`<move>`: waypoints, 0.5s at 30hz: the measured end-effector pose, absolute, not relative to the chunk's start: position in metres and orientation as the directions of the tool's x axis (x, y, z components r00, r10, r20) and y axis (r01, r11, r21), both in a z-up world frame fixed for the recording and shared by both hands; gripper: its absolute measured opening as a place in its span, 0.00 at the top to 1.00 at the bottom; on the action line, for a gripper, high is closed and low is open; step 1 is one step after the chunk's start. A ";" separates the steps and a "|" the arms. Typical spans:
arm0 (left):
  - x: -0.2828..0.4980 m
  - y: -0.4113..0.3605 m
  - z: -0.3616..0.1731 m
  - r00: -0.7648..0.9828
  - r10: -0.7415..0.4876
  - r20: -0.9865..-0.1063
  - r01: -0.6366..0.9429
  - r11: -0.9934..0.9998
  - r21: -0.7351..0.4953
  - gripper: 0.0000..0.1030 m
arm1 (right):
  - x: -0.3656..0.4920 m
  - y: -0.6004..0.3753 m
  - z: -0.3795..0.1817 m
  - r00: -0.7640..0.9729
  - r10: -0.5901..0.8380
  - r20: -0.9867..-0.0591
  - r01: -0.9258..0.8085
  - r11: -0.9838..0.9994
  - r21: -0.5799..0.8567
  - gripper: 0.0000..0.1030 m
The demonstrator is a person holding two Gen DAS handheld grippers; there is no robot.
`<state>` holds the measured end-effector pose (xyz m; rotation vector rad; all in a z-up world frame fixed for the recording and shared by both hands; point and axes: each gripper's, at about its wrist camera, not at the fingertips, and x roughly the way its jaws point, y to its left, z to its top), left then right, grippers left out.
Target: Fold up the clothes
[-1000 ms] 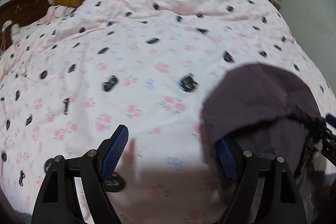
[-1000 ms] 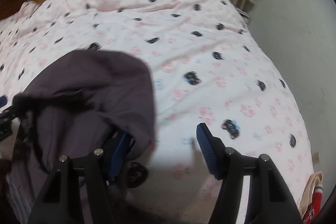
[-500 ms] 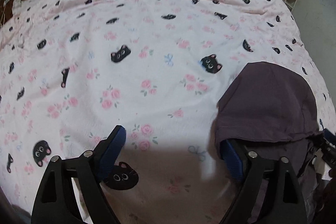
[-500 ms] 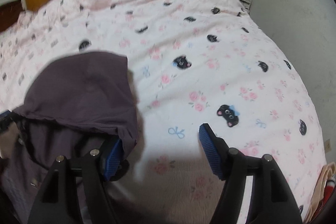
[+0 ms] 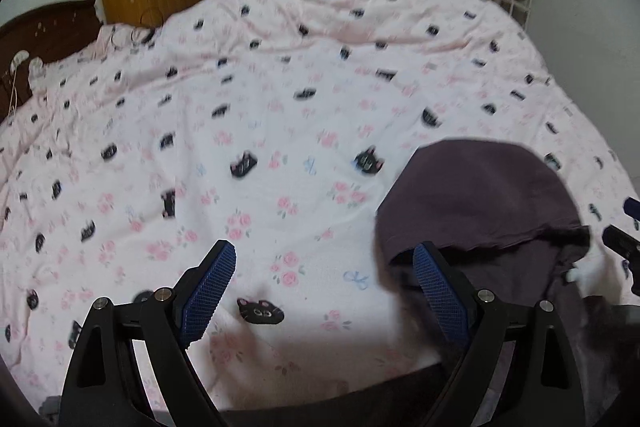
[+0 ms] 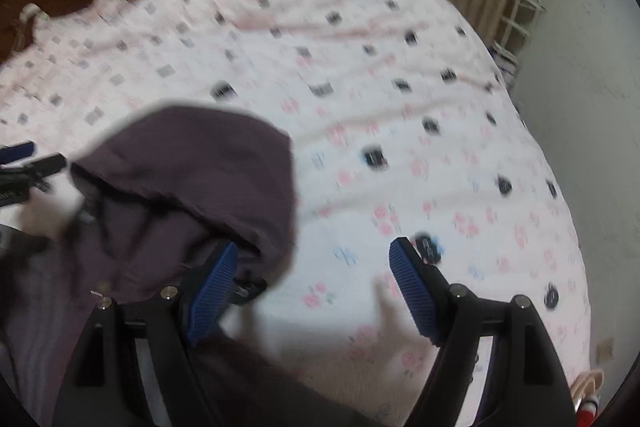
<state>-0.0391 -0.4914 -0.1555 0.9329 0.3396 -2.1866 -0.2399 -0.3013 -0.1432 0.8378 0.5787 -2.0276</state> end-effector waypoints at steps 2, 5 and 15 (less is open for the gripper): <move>-0.042 -0.484 -0.143 -0.496 -0.543 -0.678 0.704 -0.709 0.054 0.14 | -0.236 -0.313 -0.132 -0.389 -0.560 -0.732 0.852 -0.520 -0.055 0.27; -0.060 -0.477 -0.137 -0.543 -0.511 -0.667 0.666 -0.746 0.029 0.14 | -0.232 -0.332 -0.120 -0.339 -0.591 -0.732 0.869 -0.495 -0.002 0.64; -0.107 -0.473 -0.198 -0.490 -0.362 -0.793 0.578 -0.816 0.015 0.23 | -0.239 -0.387 -0.174 -0.166 -0.525 -0.835 0.850 -0.506 0.149 0.94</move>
